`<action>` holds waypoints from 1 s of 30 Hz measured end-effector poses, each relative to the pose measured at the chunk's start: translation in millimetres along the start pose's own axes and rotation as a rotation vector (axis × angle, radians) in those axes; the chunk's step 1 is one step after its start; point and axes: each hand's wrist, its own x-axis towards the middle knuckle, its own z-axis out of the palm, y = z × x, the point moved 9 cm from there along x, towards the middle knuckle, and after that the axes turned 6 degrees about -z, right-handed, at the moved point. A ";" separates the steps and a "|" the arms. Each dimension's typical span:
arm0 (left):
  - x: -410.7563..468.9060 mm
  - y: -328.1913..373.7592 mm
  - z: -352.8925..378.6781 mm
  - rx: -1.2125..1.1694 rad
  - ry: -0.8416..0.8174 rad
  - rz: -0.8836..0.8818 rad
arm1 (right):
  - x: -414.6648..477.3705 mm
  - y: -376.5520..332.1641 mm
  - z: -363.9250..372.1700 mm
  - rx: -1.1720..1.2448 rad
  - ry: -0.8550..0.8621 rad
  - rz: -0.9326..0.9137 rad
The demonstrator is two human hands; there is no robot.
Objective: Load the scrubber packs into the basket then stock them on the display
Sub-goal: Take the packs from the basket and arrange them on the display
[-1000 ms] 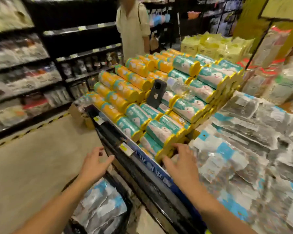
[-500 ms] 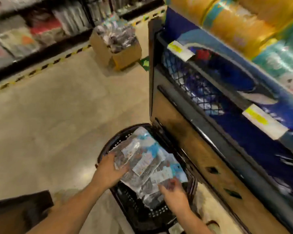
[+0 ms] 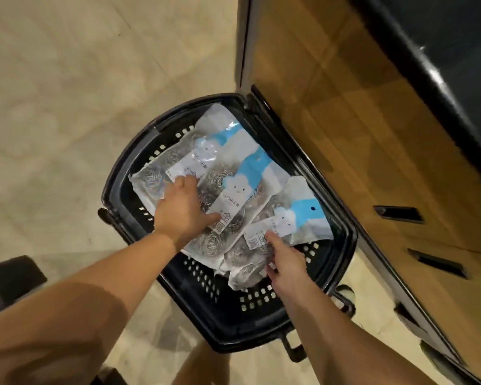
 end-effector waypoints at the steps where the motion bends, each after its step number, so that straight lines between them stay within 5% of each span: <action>1: -0.4 2.0 1.2 -0.027 -0.005 -0.012 | 1.1 0.7 -0.3 0.006 0.016 -0.001; 7: -5.8 -0.7 2.8 -0.268 -0.144 -0.046 | -16.1 -2.9 2.9 0.064 -0.025 -0.009; 12: -36.7 -18.1 -35.5 -0.491 -0.191 -0.148 | -77.9 -37.7 -5.2 -0.065 -0.104 -0.249; 22: -177.7 31.6 -265.0 -0.751 0.074 0.037 | -320.3 -172.0 -49.5 -0.113 -0.366 -0.730; 30: -339.8 189.0 -415.5 -0.924 0.222 0.336 | -506.7 -292.5 -209.2 -0.007 -0.324 -1.137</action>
